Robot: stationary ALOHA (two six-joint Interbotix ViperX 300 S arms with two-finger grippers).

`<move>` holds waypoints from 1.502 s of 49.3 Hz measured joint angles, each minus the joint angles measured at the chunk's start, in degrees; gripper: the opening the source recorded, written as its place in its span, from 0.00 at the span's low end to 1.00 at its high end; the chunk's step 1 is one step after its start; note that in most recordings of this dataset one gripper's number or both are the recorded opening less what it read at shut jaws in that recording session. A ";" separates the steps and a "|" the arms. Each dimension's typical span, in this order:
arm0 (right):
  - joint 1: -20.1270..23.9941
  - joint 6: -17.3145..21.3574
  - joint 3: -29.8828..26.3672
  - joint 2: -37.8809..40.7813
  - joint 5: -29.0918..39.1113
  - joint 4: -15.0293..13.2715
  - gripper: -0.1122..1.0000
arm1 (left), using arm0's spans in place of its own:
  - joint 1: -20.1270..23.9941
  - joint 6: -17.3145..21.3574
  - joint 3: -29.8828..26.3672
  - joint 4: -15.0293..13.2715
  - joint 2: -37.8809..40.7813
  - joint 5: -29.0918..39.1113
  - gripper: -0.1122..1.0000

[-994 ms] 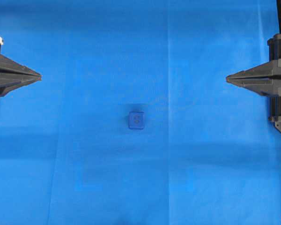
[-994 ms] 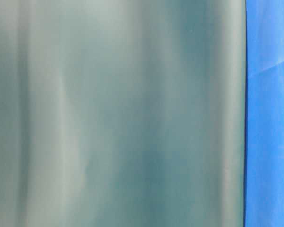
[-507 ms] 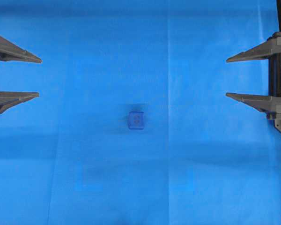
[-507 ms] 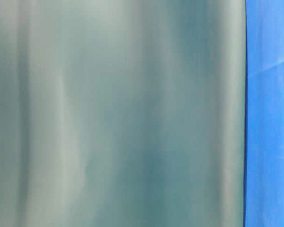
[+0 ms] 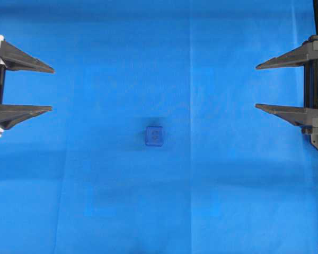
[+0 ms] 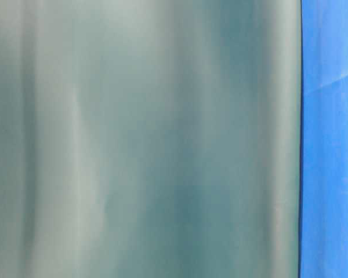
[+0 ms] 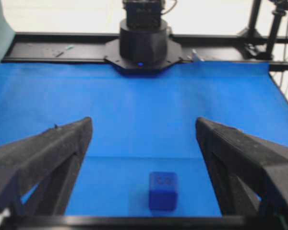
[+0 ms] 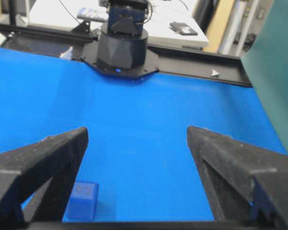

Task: Handover the blue block to the right arm after grasping it with the left arm, then place it in the designated position.
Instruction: 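Open the left gripper and move it toward the blue cube, then reach the left gripper over the blue cube and lower around it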

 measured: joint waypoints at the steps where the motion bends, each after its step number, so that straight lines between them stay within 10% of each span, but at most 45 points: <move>1: 0.00 -0.09 -0.09 0.00 0.00 0.00 0.97 | -0.09 0.09 -0.18 0.00 0.53 -0.53 0.93; 44: -0.09 0.00 -1.05 2.02 -1.14 0.00 0.97 | -1.67 0.35 -23.64 0.09 38.23 -11.69 0.93; 74: -0.09 0.00 -1.05 2.37 -1.41 0.00 0.97 | -1.67 0.09 -29.44 0.00 43.15 -5.45 0.92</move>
